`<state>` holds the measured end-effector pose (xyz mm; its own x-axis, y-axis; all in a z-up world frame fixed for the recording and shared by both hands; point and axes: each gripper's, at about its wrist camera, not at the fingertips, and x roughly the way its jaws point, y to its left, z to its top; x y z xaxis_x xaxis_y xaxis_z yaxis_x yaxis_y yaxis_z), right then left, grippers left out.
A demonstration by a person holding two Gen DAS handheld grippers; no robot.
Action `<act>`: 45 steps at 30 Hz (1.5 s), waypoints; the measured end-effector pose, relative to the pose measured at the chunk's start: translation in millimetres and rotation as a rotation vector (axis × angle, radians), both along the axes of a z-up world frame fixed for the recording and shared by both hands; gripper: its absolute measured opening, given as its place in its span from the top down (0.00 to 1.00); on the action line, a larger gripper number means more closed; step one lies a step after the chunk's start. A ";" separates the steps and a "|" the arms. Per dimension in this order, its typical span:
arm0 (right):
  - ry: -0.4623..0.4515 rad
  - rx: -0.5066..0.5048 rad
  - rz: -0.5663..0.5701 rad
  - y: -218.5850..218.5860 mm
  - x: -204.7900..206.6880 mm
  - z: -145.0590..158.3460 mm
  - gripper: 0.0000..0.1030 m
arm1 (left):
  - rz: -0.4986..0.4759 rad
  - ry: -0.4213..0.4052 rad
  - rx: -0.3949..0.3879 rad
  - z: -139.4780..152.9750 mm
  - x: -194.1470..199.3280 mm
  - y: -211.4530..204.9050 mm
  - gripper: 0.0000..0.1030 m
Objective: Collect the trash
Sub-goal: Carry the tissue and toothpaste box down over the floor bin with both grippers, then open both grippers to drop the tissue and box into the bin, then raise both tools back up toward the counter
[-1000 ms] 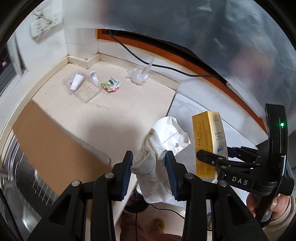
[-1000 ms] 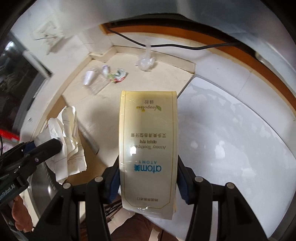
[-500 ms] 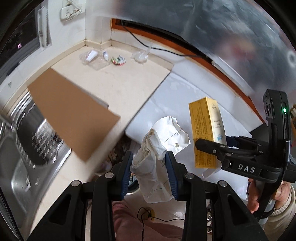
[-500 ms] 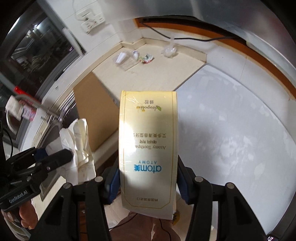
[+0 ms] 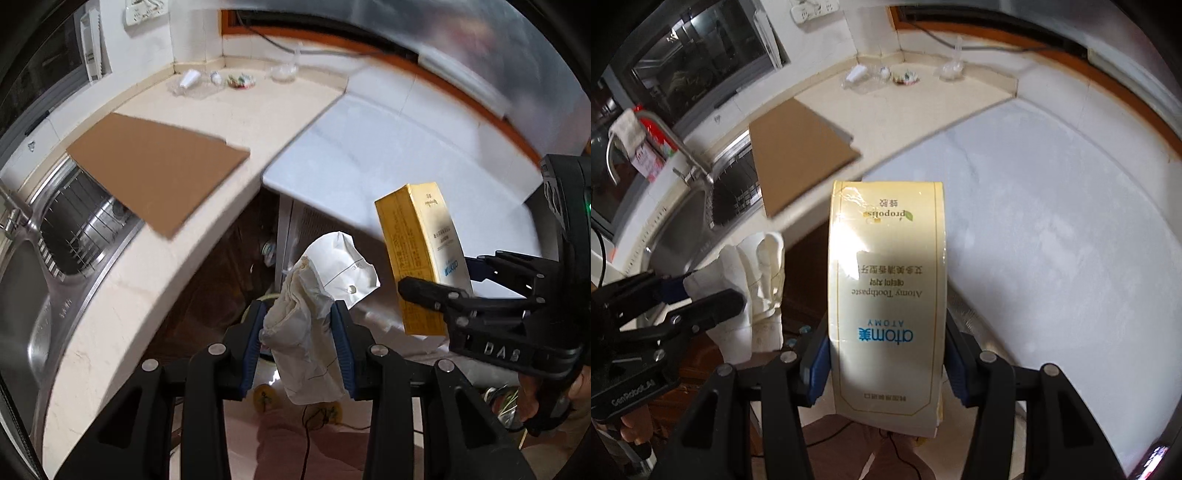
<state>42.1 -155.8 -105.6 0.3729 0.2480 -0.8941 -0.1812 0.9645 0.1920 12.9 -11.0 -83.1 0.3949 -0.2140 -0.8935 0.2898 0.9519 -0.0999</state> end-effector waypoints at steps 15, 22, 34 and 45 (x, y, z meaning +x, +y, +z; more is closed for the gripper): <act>0.237 -0.045 -0.021 29.4 6.7 -245.6 0.49 | -0.011 0.133 0.124 -246.4 33.1 8.0 0.65; 0.274 -0.037 -0.073 35.0 42.0 -370.7 0.48 | -0.065 0.154 0.144 -357.0 66.8 6.9 0.61; 0.209 -0.029 -0.032 26.4 45.3 -434.0 0.37 | -0.185 0.196 0.096 -418.6 87.1 -17.5 0.29; 0.199 0.025 -0.079 24.2 32.2 -379.0 0.36 | -0.145 0.194 0.056 -365.5 83.1 -11.2 0.29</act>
<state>74.2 -131.6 -484.6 0.2085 0.2478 -0.9461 -0.0615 0.9688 0.2402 96.0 -22.2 -448.6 0.1842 -0.2034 -0.9616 0.4041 0.9075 -0.1146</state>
